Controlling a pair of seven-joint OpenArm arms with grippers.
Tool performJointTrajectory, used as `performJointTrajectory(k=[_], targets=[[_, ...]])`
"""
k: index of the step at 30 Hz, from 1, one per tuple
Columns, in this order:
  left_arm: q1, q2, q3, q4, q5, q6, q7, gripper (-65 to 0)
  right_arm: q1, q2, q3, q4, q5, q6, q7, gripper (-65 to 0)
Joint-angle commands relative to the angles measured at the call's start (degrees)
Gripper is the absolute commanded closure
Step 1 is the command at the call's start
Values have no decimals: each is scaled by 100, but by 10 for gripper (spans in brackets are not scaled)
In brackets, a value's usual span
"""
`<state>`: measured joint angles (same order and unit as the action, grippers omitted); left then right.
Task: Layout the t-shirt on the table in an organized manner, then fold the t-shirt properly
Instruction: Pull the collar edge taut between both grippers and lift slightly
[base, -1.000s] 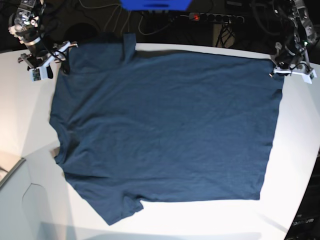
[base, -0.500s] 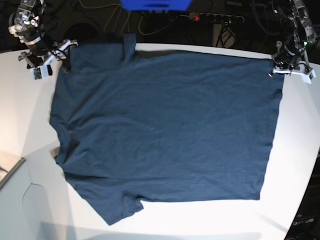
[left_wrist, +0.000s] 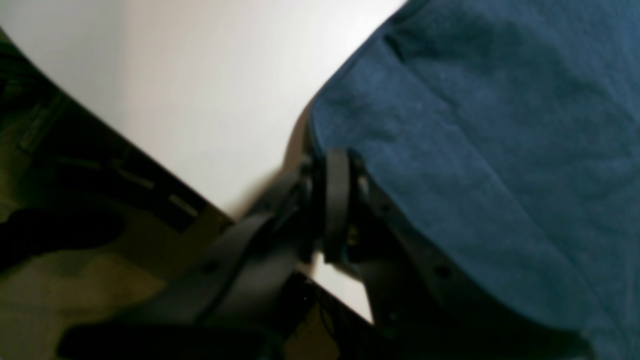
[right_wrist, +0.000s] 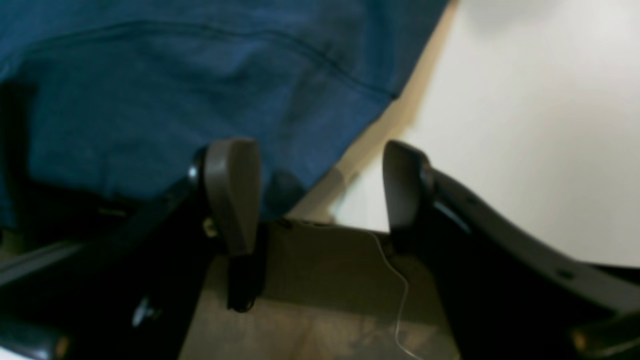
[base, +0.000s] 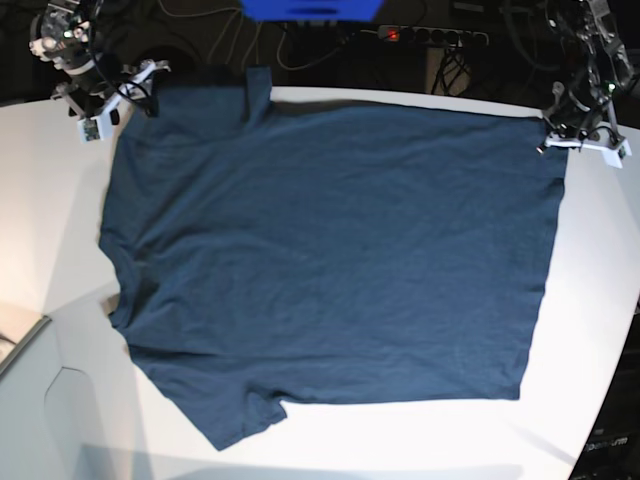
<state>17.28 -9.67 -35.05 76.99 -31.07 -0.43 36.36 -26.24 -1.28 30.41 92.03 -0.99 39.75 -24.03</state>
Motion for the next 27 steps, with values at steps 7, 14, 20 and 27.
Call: performJointTrajectory(k=[7, 14, 20, 27], targets=[[61, -4, 10, 6, 26, 12, 272, 0, -27, 9, 14, -319, 95, 25, 69, -389], [61, -4, 10, 6, 26, 12, 272, 0, -97, 0, -250, -337, 95, 25, 69, -373], [61, -4, 10, 6, 26, 12, 272, 0, -220, 0, -567, -337, 95, 25, 69, -307], [70, -101, 10, 6, -18, 12, 272, 0, -220, 27, -514, -346, 95, 25, 69, -298]])
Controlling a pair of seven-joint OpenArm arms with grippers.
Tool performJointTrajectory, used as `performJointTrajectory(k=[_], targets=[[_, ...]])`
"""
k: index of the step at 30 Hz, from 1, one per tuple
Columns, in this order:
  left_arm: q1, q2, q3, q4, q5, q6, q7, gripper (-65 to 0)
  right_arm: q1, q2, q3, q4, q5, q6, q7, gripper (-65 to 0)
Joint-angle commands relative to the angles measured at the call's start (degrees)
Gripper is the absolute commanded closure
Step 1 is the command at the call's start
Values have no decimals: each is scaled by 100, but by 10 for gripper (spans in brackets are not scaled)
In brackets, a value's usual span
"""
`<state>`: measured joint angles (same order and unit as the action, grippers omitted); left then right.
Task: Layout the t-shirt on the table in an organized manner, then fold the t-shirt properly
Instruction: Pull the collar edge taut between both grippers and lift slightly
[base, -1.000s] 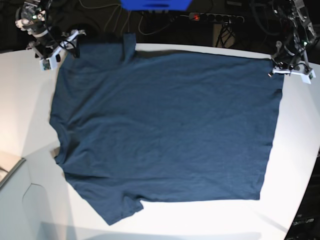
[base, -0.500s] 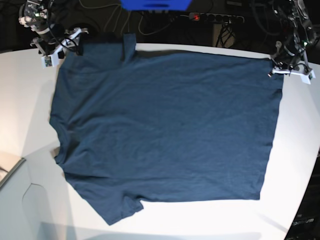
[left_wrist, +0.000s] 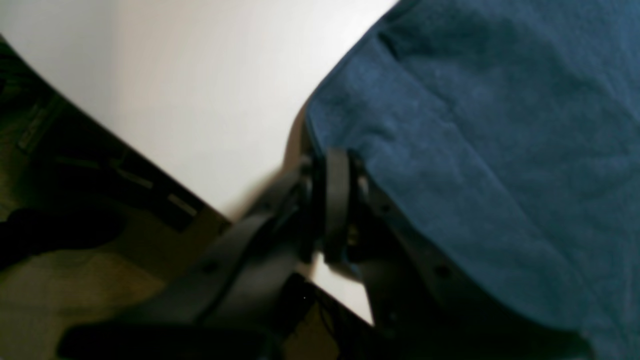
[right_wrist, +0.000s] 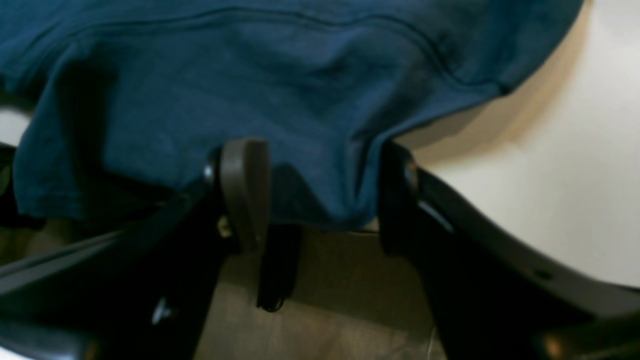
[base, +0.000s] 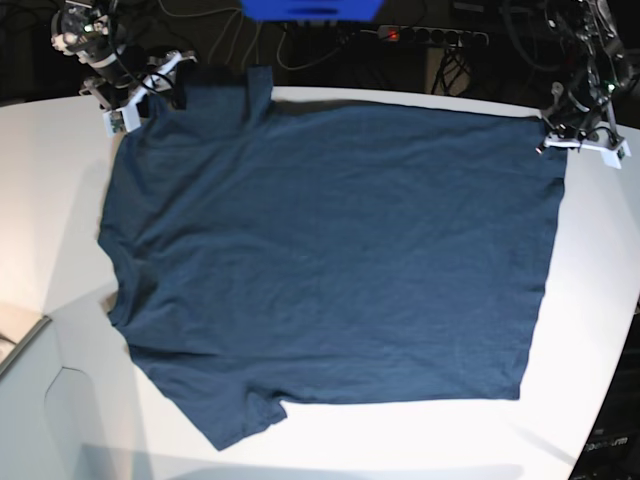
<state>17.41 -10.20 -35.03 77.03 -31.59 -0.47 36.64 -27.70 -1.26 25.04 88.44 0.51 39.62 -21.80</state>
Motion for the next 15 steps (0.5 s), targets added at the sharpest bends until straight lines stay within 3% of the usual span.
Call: performJointTrajectory(k=[1, 3, 8, 15], targets=[[57, -66, 8, 2, 34, 16, 243, 0, -74, 25, 24, 13, -56, 38, -154, -290], [57, -75, 8, 2, 25, 16, 243, 0, -74, 33, 24, 13, -56, 38, -154, -244], [57, -75, -141, 2, 25, 16, 243, 0, -74, 33, 33, 39, -56, 38, -154, -10], [57, -75, -458, 11, 25, 16, 252, 0, -162, 33, 235, 83, -56, 38, -127, 0]])
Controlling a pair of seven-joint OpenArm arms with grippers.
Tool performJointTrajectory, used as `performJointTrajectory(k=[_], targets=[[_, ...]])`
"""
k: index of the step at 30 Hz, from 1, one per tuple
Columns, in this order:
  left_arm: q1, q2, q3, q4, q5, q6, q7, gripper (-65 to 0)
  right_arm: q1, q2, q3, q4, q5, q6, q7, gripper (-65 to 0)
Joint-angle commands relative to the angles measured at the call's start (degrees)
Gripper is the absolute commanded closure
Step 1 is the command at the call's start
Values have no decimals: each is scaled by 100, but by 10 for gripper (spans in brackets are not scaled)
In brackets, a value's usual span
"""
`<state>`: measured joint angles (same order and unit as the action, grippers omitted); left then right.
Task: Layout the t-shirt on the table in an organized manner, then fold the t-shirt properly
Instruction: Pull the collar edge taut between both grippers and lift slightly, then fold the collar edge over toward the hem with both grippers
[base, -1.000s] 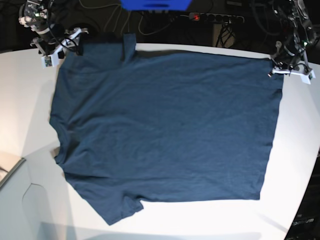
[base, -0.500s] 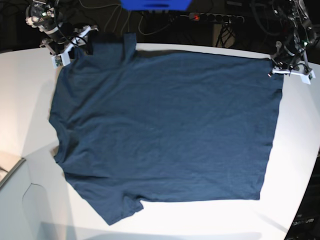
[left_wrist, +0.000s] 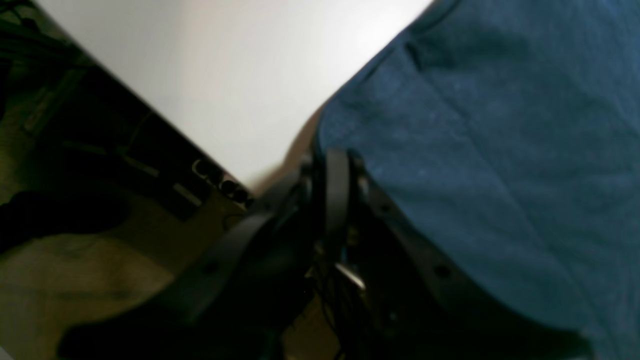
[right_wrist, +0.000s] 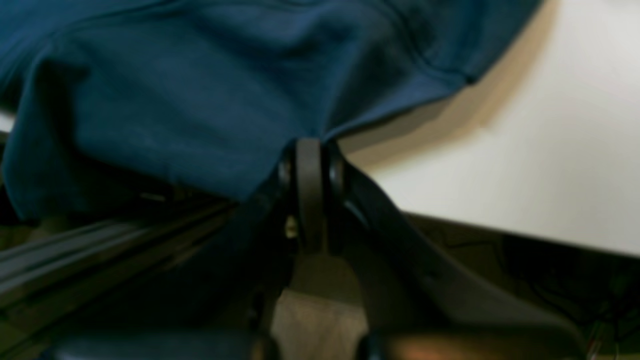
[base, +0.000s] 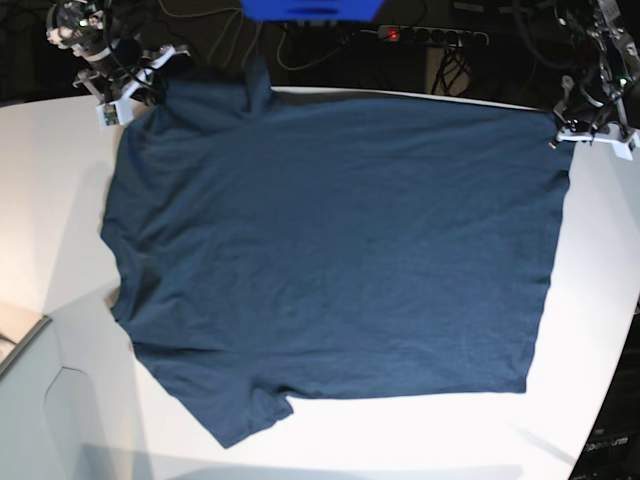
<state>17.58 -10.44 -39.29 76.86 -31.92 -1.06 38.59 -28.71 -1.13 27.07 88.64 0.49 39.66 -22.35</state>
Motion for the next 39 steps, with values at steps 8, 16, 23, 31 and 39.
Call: performJointTrajectory(k=[8, 16, 23, 31, 39], targets=[[180, -42, -269, 688, 58, 75, 58, 0, -307, -24, 269, 855, -18, 34, -64, 0], [180, -42, -401, 916, 58, 75, 58, 0, -492, -314, 278, 1514, -18, 34, -55, 0], [-31, -42, -427, 925, 49, 75, 49, 0, -193, -340, 269, 1611, -36, 34, -55, 0], [-470, -42, -401, 916, 49, 75, 49, 0, 414, -217, 234, 1558, -54, 34, -90, 0], [-1130, -42, -392, 899, 58, 75, 58, 0, 1258, -120, 225, 1154, -54, 34, -99, 0]])
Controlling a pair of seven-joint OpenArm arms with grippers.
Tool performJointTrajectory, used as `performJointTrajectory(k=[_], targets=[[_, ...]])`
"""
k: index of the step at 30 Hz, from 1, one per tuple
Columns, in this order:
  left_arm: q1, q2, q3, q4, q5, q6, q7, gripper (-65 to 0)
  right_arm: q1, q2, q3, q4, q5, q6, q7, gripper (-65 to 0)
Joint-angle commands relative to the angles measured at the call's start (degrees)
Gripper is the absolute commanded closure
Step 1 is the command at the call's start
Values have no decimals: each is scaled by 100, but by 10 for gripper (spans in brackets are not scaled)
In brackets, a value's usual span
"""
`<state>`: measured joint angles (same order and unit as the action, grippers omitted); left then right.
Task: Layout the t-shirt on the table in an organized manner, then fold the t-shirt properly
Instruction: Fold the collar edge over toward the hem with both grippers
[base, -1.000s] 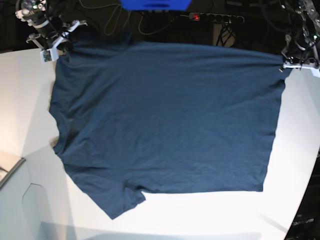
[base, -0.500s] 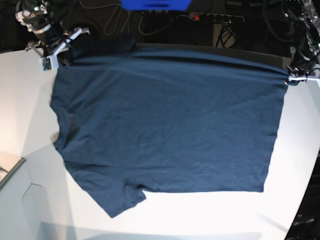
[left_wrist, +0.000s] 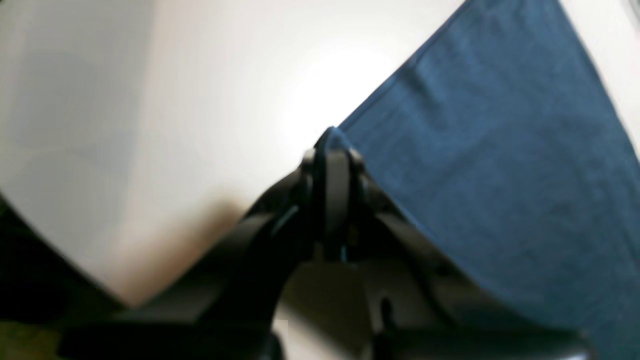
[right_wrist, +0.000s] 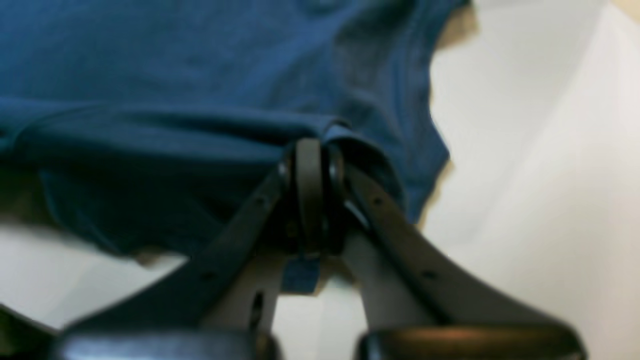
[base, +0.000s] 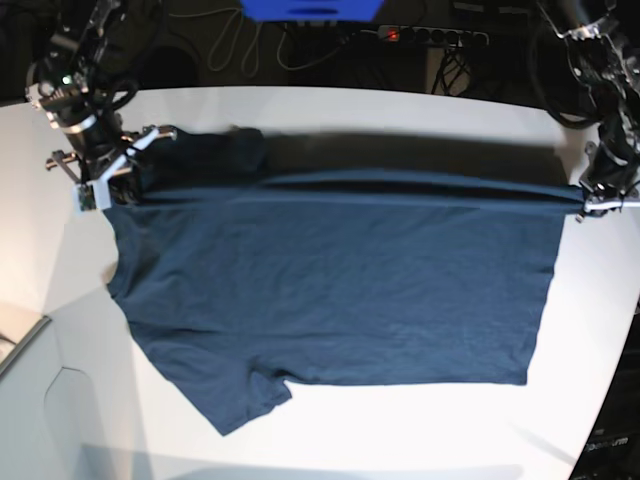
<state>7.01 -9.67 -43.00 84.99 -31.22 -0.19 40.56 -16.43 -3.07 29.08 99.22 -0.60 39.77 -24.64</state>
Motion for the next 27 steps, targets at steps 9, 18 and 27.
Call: performJointTrajectory(k=[9, 18, 27], targets=[[-573, -119, -12, 15, 41, -12, -139, 0, 882, 347, -73, -863, 56, 23, 139, 0], [-749, -330, 419, -670, 41, -12, -201, 0, 1506, 716, -627, -1698, 56, 23, 174, 0], [-1153, -488, 454, -1092, 50, -12, -201, 0, 2078, 900, -627, -2427, 56, 23, 174, 0]])
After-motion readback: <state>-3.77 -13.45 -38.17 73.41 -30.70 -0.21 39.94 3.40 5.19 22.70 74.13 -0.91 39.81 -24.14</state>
